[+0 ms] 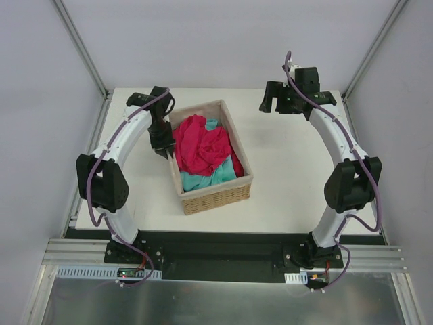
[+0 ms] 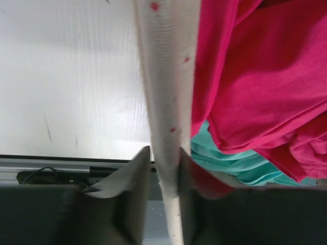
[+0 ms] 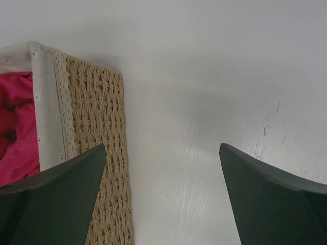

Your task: Fold and stack the t-shirts

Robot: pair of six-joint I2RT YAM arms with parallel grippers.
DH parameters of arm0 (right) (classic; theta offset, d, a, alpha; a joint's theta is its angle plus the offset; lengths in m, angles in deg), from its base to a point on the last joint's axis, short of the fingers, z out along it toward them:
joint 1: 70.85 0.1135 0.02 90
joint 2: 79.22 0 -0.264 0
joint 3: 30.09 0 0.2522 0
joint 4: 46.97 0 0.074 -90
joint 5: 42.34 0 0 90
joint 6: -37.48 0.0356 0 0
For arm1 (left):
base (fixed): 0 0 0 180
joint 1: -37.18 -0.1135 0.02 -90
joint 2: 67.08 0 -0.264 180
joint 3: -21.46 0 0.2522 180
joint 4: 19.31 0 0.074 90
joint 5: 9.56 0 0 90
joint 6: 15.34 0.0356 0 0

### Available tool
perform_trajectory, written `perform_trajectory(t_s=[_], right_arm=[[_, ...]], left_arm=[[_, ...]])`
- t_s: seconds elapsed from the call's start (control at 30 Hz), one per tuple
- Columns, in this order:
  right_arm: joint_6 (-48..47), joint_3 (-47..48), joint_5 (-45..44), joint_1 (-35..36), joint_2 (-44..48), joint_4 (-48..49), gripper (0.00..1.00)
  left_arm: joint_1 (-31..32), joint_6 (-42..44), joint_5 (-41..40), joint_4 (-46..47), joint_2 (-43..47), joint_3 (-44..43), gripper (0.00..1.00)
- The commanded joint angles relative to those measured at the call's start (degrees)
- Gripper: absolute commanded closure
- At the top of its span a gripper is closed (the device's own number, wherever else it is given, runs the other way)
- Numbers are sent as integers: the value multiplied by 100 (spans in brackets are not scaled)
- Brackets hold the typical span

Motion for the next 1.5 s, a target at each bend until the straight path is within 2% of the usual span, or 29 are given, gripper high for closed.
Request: perform_trajectory(t_s=[0.0,0.03,0.1,0.2,0.3,0.33,0.4,0.43,0.6,0.8,0.93,1.13,1.23,1.27,1.33,1.43,1.47], right_arm=[[-98,218,98,58,50,69,3],[-98,227,106,58,50,69,3],[-107,236,124,67,50,69,2],[-116,253,98,67,50,43,2],[-151,245,89,67,67,43,2],[-151,236,98,67,68,43,2],[-134,183,133,67,103,34,2],[-134,166,142,67,120,43,2],[-107,-89,98,67,348,34,2],[-151,-309,72,58,542,-1,1],[-169,-362,71,58,674,-54,1],[-256,-370,28,76,779,-273,1],[-327,-397,-51,93,893,-379,1],[-336,-406,-69,93,902,-396,1],[-353,-380,-69,93,911,-414,1],[-327,-309,-17,111,894,-414,2],[-327,-292,10,128,876,-397,2]], left_arm=[[176,-97,-232,77,-61,153,93],[176,-97,-267,85,-78,92,100],[176,-36,-328,85,-131,-40,100],[167,43,-1063,-317,-420,-663,100],[132,280,-1741,-1029,-973,-1726,100],[106,342,-2214,-1161,-1253,-2268,100],[-122,597,-2359,-1137,-1353,-2580,100],[-253,667,-2089,-1014,-1292,-2563,100],[-1088,1317,-2139,-331,-1151,-2423,100],[-1371,2222,-3008,489,-1098,-1975,100],[-1459,2960,-3054,1314,-1150,-1667,100],[-1634,3427,-3746,2018,-1423,-2036,100],[-1749,3586,-3730,2247,-1441,-2097,100],[-1766,3586,-3713,2265,-1441,-2106,81],[-1758,3525,-3730,2265,-1380,-2089,26],[-1758,3130,-3582,2256,-1004,-1914,1],[-1758,2920,-3337,2265,-871,-1826,1]])
